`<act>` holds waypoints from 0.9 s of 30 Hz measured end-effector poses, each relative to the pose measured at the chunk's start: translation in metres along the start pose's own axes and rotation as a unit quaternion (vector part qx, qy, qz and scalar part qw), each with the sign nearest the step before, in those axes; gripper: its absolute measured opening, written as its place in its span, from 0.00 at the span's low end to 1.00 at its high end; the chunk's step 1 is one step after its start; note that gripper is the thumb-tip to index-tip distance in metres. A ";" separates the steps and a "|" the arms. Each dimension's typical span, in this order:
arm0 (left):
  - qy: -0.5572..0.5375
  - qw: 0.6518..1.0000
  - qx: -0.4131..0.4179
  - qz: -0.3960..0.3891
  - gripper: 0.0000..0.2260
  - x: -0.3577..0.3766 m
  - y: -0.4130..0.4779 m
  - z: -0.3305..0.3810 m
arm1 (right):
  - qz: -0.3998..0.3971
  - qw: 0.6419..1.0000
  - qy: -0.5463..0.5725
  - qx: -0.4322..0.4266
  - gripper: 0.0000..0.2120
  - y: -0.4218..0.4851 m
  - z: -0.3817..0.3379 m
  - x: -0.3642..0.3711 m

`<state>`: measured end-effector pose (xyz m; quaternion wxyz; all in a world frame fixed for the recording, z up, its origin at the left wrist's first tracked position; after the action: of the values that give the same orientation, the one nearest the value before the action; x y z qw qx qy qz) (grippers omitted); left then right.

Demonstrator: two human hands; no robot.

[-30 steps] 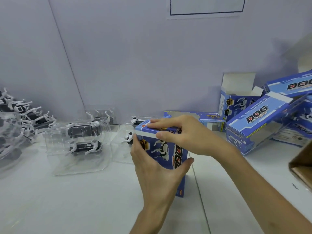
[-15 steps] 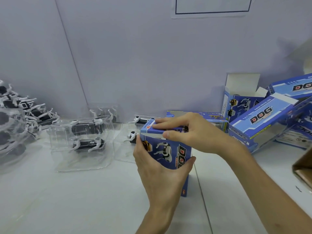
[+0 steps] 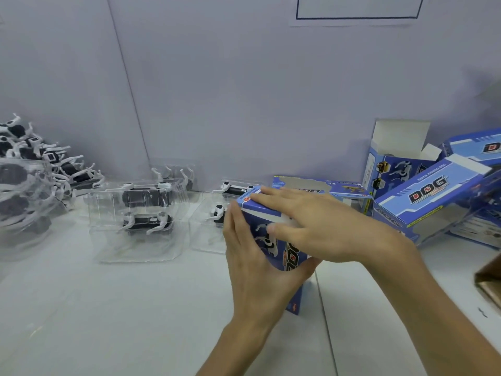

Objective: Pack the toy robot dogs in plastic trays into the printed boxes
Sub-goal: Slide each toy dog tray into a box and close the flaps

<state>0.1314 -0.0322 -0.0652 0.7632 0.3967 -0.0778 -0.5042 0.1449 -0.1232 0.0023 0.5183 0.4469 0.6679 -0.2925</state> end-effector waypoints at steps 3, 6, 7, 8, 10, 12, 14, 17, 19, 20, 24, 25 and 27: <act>0.031 0.990 0.116 0.071 0.39 -0.015 -0.005 0.018 | -0.026 0.995 0.094 -0.007 0.23 0.000 0.003 0.003; 0.033 0.984 0.154 0.078 0.30 -0.017 -0.007 0.025 | -0.024 0.970 0.242 0.003 0.19 -0.005 0.012 -0.003; 0.033 0.984 0.154 0.077 0.29 -0.017 -0.006 0.026 | -0.017 0.967 0.255 -0.002 0.15 -0.006 0.014 -0.005; 0.037 0.984 0.155 0.076 0.29 -0.017 -0.005 0.027 | -0.011 0.967 0.253 -0.008 0.11 -0.007 0.015 -0.008; 0.045 0.984 0.158 0.072 0.28 -0.017 -0.004 0.029 | 0.003 0.969 0.245 -0.025 0.06 -0.007 0.017 -0.011; 0.046 0.984 0.160 0.070 0.26 -0.019 -0.002 0.028 | 0.022 0.966 0.255 -0.042 0.05 -0.007 0.017 -0.016; 0.025 0.984 0.166 0.063 0.23 -0.020 -0.001 0.029 | 0.039 0.961 0.269 -0.055 0.06 -0.008 0.017 -0.020; 0.007 0.983 0.179 0.049 0.20 -0.021 0.001 0.030 | 0.064 0.958 0.270 -0.068 0.06 -0.007 0.018 -0.025; 0.010 0.982 0.183 0.042 0.20 -0.020 0.002 0.029 | 0.085 0.954 0.277 -0.077 0.06 -0.007 0.020 -0.028; 0.011 0.982 0.184 0.038 0.20 -0.020 0.002 0.029 | 0.096 0.952 0.277 -0.083 0.05 -0.008 0.020 -0.030; 0.013 0.983 0.183 0.023 0.20 -0.014 -0.002 0.031 | 0.135 0.944 0.282 -0.102 0.05 -0.011 0.021 -0.036; 0.013 0.983 0.181 0.021 0.20 -0.013 -0.002 0.031 | 0.143 0.944 0.281 -0.102 0.05 -0.011 0.022 -0.038; 0.011 0.984 0.178 0.019 0.21 -0.012 -0.003 0.032 | 0.152 0.943 0.277 -0.101 0.06 -0.011 0.024 -0.039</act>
<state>0.1070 -0.0392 -0.0422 0.6905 0.5299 -0.1655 -0.4638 0.1477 -0.1599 0.0318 0.3937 0.5519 0.7351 -0.0055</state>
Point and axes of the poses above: each hand's wrist, its own y-axis towards the middle knuckle, its own x-axis out of the palm, z = x × y, the point moved 9 cm from there along y, towards the middle knuckle, and after that the axes turned 7 degrees about y, right-handed, at the moved point
